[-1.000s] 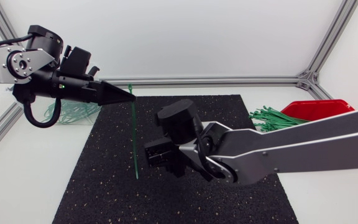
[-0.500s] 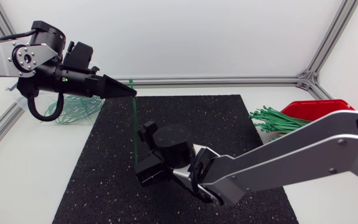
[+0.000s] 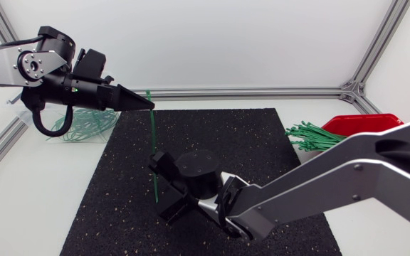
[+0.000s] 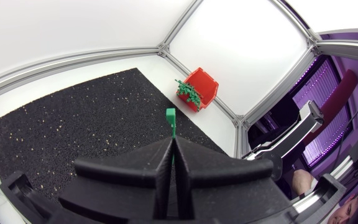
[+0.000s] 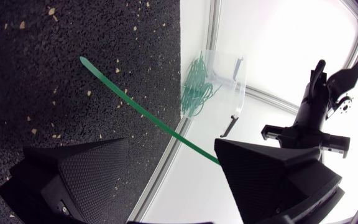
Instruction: Take a green cable tie from the red box, thread the tail through the head to close it, then place it in the transparent bin on the left.
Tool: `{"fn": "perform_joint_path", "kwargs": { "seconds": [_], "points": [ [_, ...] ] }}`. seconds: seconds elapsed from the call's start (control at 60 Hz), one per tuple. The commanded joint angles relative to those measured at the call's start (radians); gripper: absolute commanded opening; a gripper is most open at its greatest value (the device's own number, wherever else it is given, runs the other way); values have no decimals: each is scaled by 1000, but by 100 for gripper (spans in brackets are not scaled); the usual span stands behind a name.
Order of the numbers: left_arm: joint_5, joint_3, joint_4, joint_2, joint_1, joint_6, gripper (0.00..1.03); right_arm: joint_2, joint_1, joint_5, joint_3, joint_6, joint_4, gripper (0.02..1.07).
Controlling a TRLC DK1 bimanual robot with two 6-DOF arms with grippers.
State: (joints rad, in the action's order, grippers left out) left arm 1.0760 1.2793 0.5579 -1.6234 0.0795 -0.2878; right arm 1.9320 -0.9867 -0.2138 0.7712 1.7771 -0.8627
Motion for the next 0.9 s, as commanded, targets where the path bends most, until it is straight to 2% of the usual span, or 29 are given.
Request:
{"fn": "perform_joint_path", "kwargs": {
  "seconds": [0.0, 0.267, 0.433, 0.633, 0.8, 0.883],
  "points": [
    [10, 31, 27, -24, -1, -10, 3, 35, -6, 22, 4, 85, -12, 102],
    [10, 57, 108, -39, 5, -63, 3, 71, 22, 137, 50, 239, -35, 102],
    [12, 61, 120, -39, 9, -70, 3, 105, 60, 203, 114, 344, -35, 101],
    [12, 72, 129, -43, 5, -70, 3, 128, 82, 240, 146, 377, -24, 85],
    [12, 80, 131, -44, 0, -70, 3, 131, 71, 254, 115, 381, -25, 83],
    [12, 81, 132, -49, 0, -70, 3, 131, 62, 252, 102, 381, -27, 65]
  ]
}}
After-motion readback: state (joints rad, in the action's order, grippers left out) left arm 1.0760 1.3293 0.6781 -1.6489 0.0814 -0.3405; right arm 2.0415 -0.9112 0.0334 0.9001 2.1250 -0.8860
